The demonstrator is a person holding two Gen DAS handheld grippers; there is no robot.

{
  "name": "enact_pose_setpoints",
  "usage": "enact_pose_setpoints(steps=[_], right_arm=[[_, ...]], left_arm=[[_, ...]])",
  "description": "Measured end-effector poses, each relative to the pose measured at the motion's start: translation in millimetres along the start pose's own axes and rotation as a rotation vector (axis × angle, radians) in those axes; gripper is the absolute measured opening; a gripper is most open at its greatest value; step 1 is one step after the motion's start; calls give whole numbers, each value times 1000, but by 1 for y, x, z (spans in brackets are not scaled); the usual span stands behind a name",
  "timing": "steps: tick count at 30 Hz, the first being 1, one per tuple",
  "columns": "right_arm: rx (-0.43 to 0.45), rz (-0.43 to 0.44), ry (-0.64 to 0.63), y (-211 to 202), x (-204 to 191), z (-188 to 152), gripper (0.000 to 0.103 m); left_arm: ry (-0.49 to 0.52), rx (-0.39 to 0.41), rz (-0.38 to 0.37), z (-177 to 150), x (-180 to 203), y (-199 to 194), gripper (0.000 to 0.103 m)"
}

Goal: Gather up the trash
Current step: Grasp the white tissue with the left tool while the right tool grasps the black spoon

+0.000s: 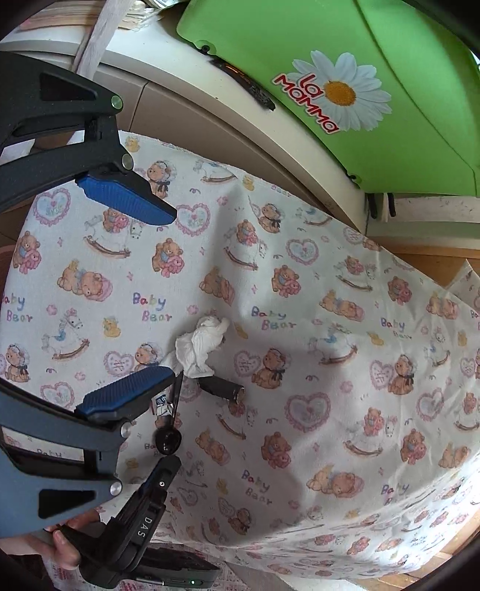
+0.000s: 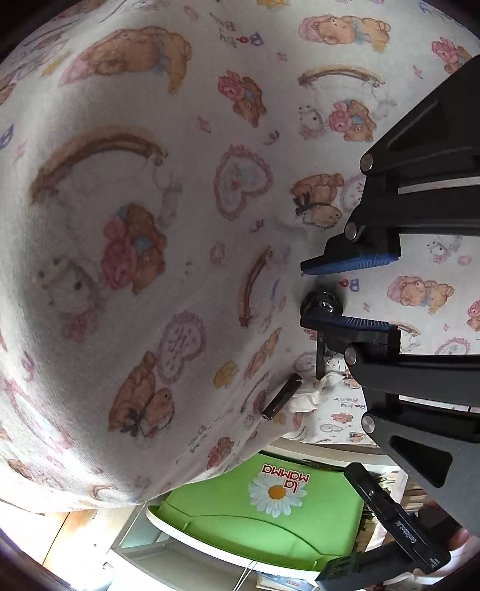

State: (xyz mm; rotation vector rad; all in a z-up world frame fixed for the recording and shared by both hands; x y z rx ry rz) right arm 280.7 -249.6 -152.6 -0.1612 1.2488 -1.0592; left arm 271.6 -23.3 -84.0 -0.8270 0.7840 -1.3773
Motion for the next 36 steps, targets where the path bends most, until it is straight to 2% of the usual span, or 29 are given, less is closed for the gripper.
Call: enact_pose_setpoints(steps=[3, 6, 9, 11, 18, 20, 22, 23, 24, 27, 30, 32, 36], right_arm=[[-32, 27, 52, 6, 3, -4, 19], [-37, -14, 18, 9, 2, -7, 15], [-49, 11, 15, 13, -4, -9, 3], [-43, 12, -1, 12, -9, -10, 1], [74, -64, -209, -22, -41, 0, 1], [119, -81, -279, -34, -55, 0, 1], [170, -147, -356, -48, -62, 1, 1], [194, -188, -393, -55, -64, 1, 1], [203, -217, -414, -61, -65, 0, 1], [207, -197, -429, -78, -63, -4, 1], [235, -226, -452, -96, -55, -2, 1], [243, -219, -445, -99, -54, 2, 1], [274, -274, -479, -107, -49, 9, 1]], left_arm=[[3, 8, 13, 7, -1, 3, 77], [-3, 9, 23, 9, -4, 7, 77], [-24, 5, 37, 11, -9, 12, 77], [-42, 1, 34, 13, -11, 15, 77], [-70, 12, 6, 18, -9, 13, 77], [-71, 23, 39, 19, -10, 15, 77], [-56, 46, 93, 20, -11, 18, 77], [-46, 42, 96, 20, -9, 20, 77], [-42, 33, 87, 20, -6, 23, 77], [-29, 6, 41, 18, 6, 32, 77], [-10, -26, 19, 14, 18, 44, 70], [-14, -55, 2, 11, 24, 53, 58], [-37, -110, -32, 8, 34, 70, 44]])
Point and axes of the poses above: each gripper's, at about its wrist camera, not at the fingertips, and y roughly the way its jaws point, x to its right, z to its top, the point moved 10 cm from there along y, roughly the way its jaws point, and after that the axes turned 7 degrees about z, right-handed, at the moved point
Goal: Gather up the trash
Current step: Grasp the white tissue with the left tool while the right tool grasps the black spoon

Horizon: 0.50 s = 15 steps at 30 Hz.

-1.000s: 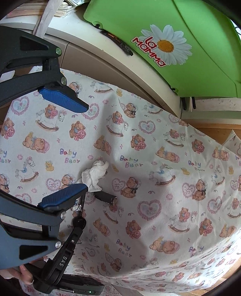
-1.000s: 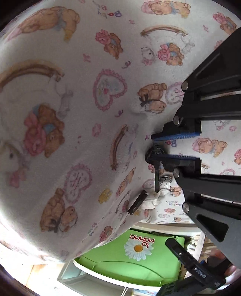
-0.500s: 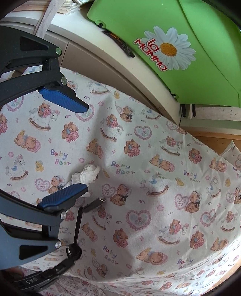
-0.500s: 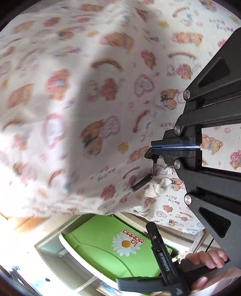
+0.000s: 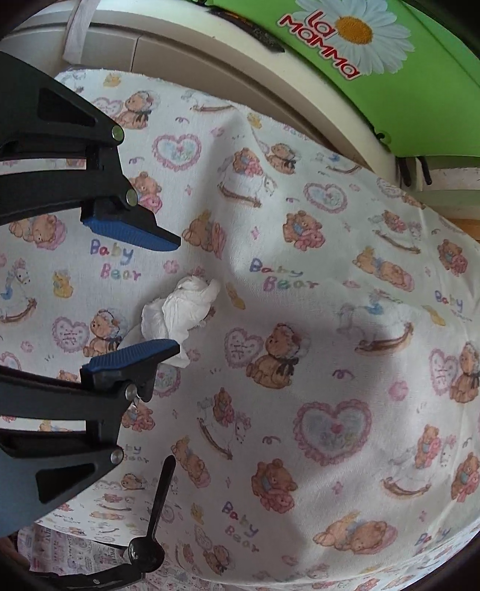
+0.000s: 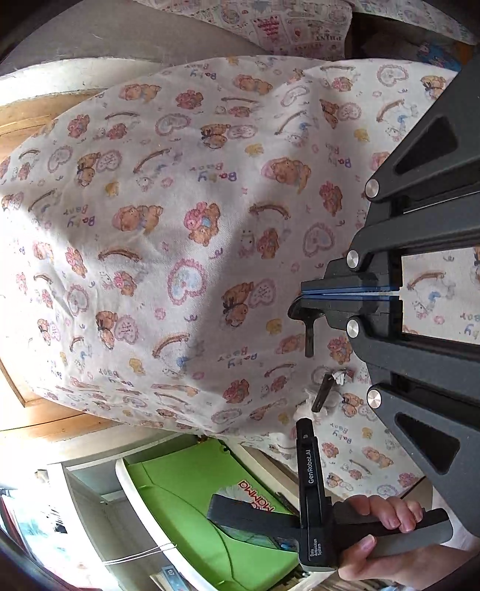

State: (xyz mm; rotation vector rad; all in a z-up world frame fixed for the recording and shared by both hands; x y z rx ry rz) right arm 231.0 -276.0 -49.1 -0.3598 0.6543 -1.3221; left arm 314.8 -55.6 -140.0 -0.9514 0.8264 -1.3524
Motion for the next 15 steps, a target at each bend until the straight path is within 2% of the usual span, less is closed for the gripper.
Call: enact_pose_setpoints(steps=[4, 7, 9, 10, 11, 15], right_arm=[[18, -5, -25, -3, -1, 4, 1], [30, -5, -39, -5, -3, 6, 1], [34, -8, -49, -6, -4, 8, 1], [37, -11, -51, -6, -4, 8, 1], [39, -13, -49, -7, -3, 9, 1], [44, -20, -29, -8, 4, 11, 1]], left_arm=[[-37, -23, -32, 3, 4, 13, 43], [-14, -39, -53, 2, 14, 21, 42], [7, -36, -45, 1, 18, 23, 33], [21, -34, -48, 0, 21, 23, 19], [28, -28, -50, 0, 23, 22, 13], [32, 13, -59, 1, 25, 6, 12]])
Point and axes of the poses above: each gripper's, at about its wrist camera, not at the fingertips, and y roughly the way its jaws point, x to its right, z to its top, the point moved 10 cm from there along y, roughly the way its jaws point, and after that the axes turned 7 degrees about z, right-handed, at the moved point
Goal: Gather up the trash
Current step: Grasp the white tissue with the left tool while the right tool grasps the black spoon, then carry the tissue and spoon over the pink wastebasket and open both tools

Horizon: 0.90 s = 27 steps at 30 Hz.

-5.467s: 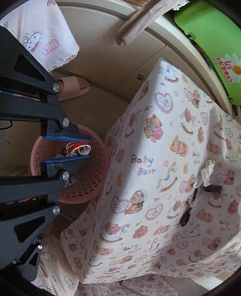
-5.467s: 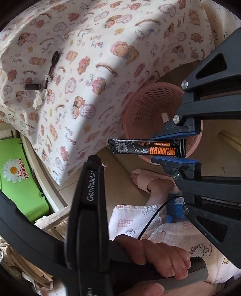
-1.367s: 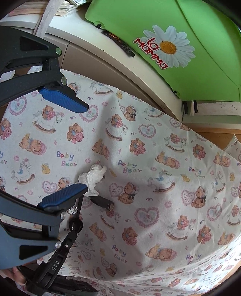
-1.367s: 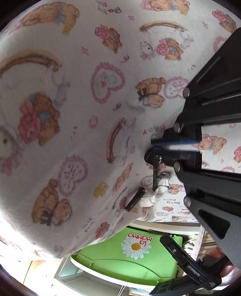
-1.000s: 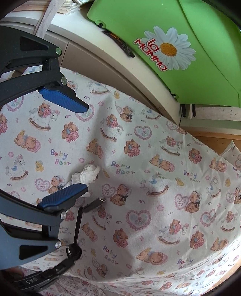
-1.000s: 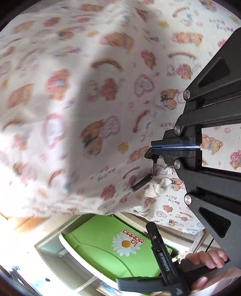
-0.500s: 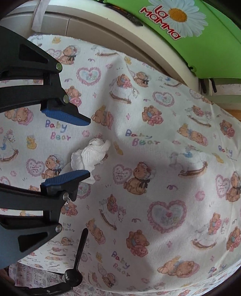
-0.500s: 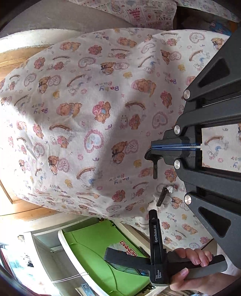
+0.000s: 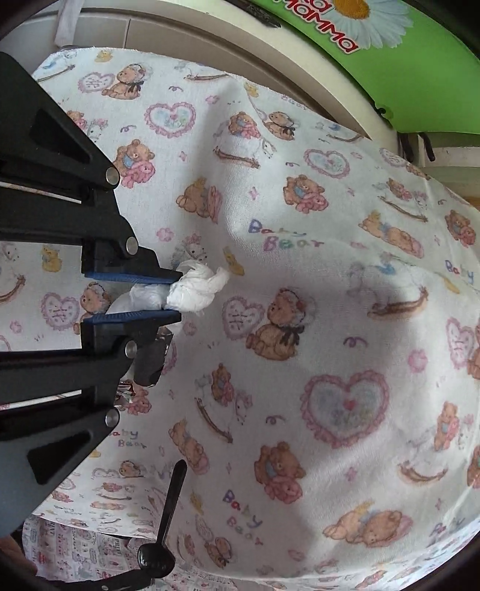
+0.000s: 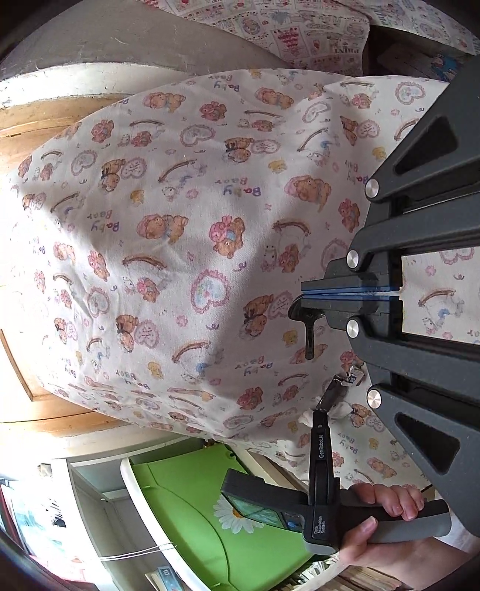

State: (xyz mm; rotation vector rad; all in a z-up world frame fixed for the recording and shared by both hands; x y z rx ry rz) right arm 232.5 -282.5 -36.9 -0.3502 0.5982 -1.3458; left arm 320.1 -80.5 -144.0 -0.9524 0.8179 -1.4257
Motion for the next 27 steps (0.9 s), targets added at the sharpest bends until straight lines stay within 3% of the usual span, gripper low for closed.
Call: enact_pose_setpoints(steps=[7, 11, 15, 19, 23, 27], right_arm=[[16, -14, 2, -7, 6, 2, 1], [16, -7, -15, -8, 2, 0, 1], [11, 11, -20, -8, -4, -3, 1], [13, 23, -15, -9, -9, -4, 1], [23, 50, -11, -14, -18, -2, 1], [50, 58, -42, -23, -31, 0, 1]], left_arm=[[93, 132, 86, 2, 0, -41, 13], [109, 156, 148, -7, -9, -45, 13], [61, 157, 116, -14, -22, -47, 13], [79, 208, 141, -22, -27, -72, 13], [67, 222, 116, -30, -30, -95, 13], [55, 292, 152, -36, -37, -124, 14]])
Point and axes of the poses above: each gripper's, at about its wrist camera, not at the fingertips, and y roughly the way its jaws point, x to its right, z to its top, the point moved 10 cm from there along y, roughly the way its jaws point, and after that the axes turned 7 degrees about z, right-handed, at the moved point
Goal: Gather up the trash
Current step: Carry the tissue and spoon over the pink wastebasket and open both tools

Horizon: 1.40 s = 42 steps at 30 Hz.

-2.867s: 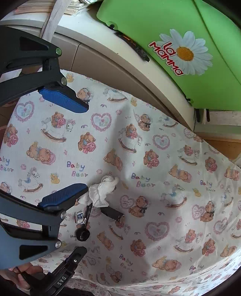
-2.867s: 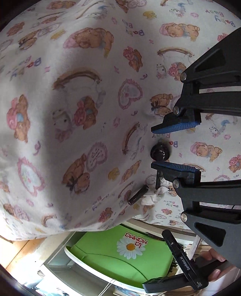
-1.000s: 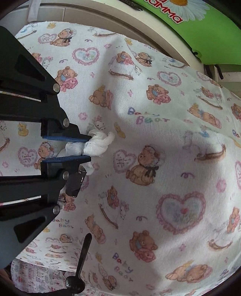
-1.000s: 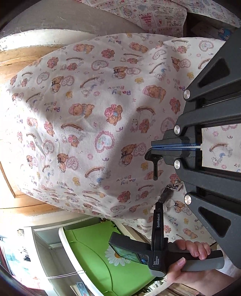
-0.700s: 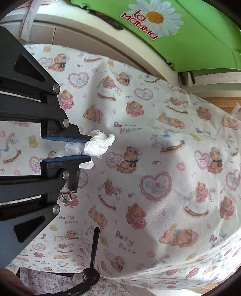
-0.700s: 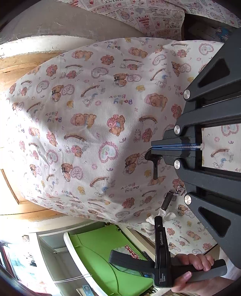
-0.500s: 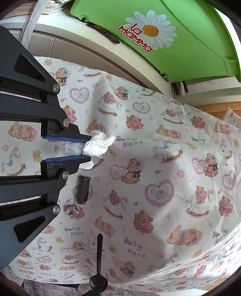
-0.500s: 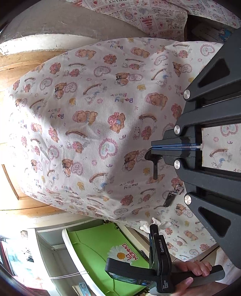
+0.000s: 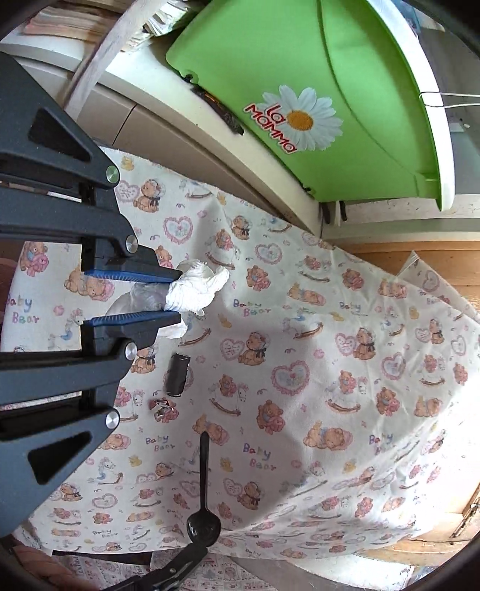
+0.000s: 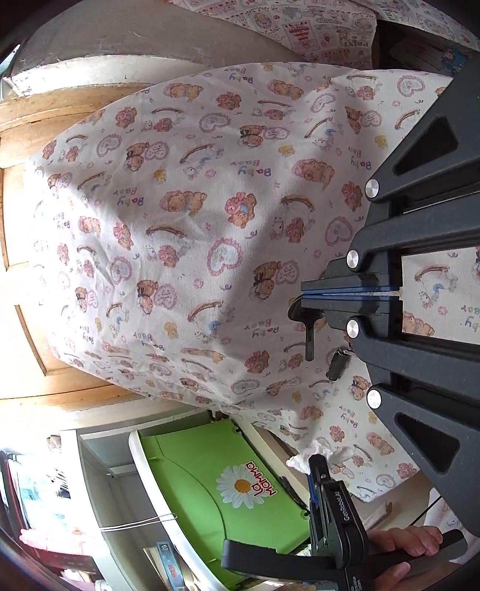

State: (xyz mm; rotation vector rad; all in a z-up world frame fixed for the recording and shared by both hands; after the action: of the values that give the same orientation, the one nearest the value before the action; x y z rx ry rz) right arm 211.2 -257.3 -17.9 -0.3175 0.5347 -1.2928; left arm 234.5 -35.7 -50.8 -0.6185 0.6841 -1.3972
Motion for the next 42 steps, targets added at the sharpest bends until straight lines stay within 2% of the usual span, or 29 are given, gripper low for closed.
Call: enact_pose_setpoints(steps=[4, 11, 21, 23, 25, 27, 31, 34, 37, 42], right_arm=[[-15, 27, 25, -8, -10, -10, 1], [21, 69, 11, -47, -42, -27, 1], [-18, 143, 18, -101, -89, -91, 1], [-34, 156, 16, -107, -98, -105, 1], [-55, 163, 1, -110, -106, -117, 1], [-77, 168, -20, -110, -113, -128, 1], [-122, 167, -70, -102, -120, -143, 1], [-174, 183, -73, -91, -122, -153, 1], [-223, 155, -97, -81, -119, -164, 1], [-297, 159, -123, -70, -124, -183, 1]], left_arm=[[-12, -21, -53, -7, 1, -15, 14], [-14, -16, -69, -43, -6, -59, 14], [-39, -2, -73, -95, -20, -101, 15], [-45, 10, -72, -103, -21, -99, 16], [-69, 19, -33, -112, -27, -88, 16], [-52, -34, 26, -126, -32, -70, 15], [-80, -109, -56, -143, -32, -62, 15], [-56, -134, -37, -149, -30, -55, 15], [-43, -173, -41, -158, -26, -48, 15], [-49, -248, -54, -177, -22, -35, 15]])
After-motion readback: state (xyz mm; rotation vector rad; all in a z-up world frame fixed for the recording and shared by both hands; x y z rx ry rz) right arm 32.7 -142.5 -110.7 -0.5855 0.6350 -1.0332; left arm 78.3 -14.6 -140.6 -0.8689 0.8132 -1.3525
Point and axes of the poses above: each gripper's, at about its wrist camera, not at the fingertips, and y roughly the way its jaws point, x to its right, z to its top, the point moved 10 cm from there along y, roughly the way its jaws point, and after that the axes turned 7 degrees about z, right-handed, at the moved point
